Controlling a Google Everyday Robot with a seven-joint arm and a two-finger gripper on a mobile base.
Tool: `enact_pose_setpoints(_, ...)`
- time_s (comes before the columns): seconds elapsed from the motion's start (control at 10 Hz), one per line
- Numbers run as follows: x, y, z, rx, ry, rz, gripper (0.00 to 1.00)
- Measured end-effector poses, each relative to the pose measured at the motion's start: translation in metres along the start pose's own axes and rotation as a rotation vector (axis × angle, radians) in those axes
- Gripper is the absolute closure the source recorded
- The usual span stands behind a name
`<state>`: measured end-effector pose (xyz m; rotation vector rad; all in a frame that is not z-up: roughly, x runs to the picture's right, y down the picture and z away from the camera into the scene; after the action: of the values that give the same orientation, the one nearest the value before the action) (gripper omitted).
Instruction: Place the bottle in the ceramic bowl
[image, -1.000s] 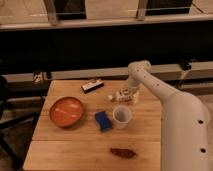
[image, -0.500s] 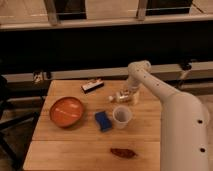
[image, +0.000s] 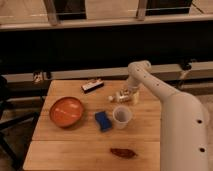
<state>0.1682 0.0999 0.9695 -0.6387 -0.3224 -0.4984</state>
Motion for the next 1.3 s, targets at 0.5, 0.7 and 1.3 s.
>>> enact_pose_setpoints(0.5,-0.0004,-0.0010,0.0012,-0.006,-0.003,-0.004,0.20)
enact_pose_setpoints(0.7,-0.0003,-0.0007,0.0023,-0.006,-0.006,-0.002,0.20)
enact_pose_setpoints(1.3,-0.0005,-0.0008,0.0022,-0.010,-0.010,-0.005,0.20)
